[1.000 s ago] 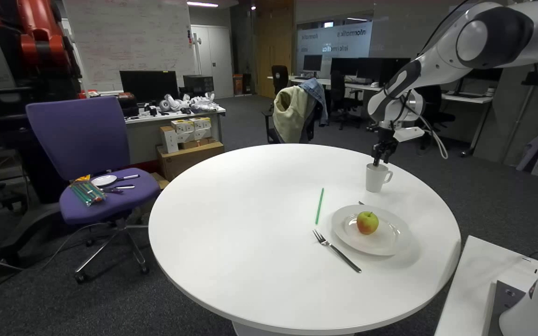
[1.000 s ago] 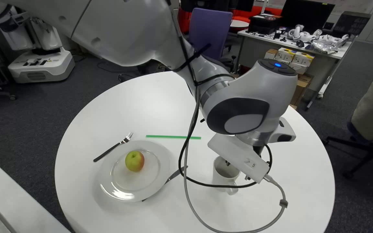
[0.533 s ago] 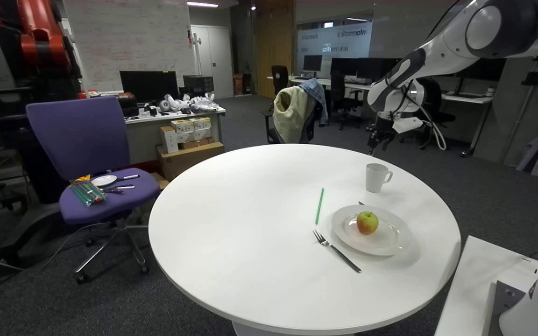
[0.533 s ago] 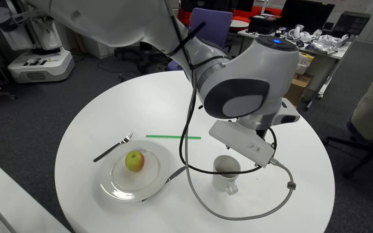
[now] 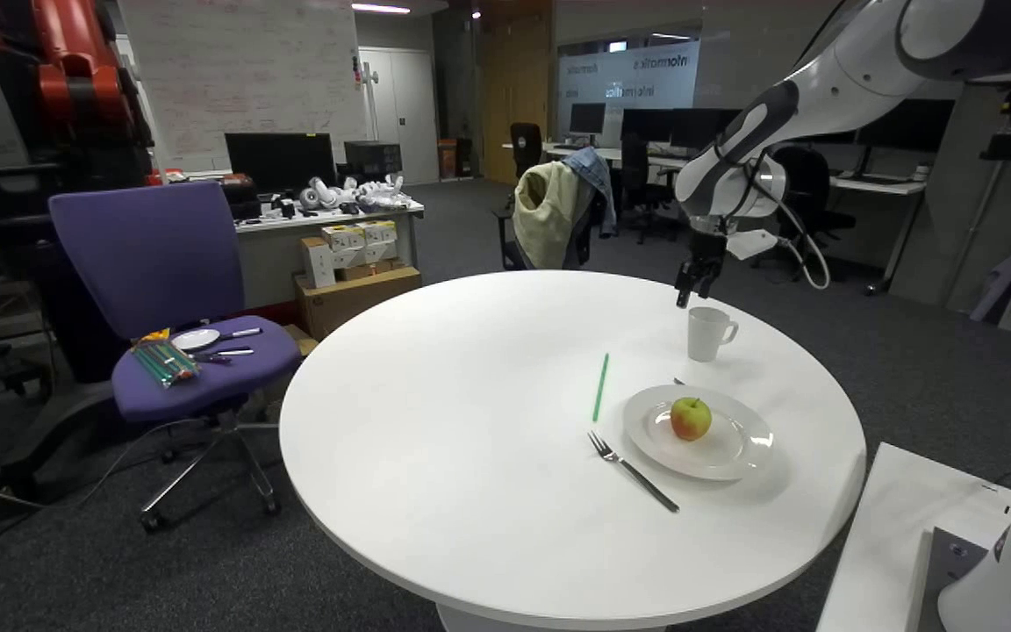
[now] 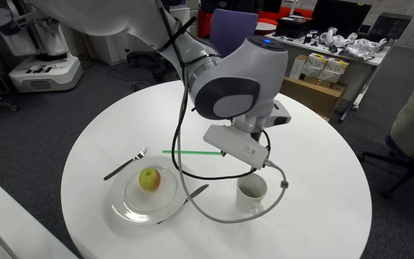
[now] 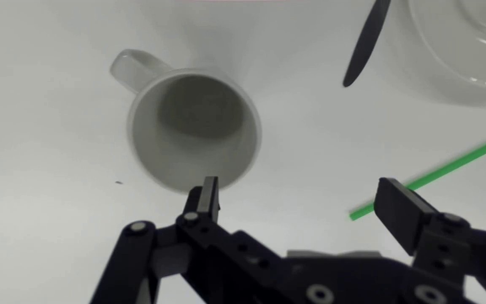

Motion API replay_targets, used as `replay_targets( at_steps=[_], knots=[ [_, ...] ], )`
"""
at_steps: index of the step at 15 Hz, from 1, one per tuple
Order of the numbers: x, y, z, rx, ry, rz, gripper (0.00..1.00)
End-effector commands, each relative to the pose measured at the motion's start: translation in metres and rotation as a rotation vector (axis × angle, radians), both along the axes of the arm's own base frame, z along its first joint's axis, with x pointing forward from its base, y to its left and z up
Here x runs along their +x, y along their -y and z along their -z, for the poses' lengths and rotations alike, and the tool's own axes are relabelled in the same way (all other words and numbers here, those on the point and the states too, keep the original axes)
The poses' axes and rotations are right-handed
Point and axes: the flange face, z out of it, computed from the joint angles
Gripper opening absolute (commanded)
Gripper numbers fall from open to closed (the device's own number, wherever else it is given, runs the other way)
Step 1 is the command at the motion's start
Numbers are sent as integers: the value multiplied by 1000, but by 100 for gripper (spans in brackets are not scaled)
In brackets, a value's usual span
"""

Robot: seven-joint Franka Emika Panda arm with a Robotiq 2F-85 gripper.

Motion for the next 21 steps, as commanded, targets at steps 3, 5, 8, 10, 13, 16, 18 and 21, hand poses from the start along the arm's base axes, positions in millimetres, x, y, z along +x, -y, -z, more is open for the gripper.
replay_targets(
  at_steps=[3,5,8,10,13,16,18,21],
  knots=[
    [-9,-63,35,58,-63,-3,100],
    [-10,-78,47,64,-93,23,100],
    [-9,-85,61,18,-82,155,100],
    [-10,-81,66,-29,-36,250,100],
    [-13,-73,79,-96,-18,368,100],
    [-21,-67,93,-87,-88,436,100],
    [-23,-70,97,-59,-122,396,100],
    [-22,-70,105,-63,-112,407,100]
  ],
)
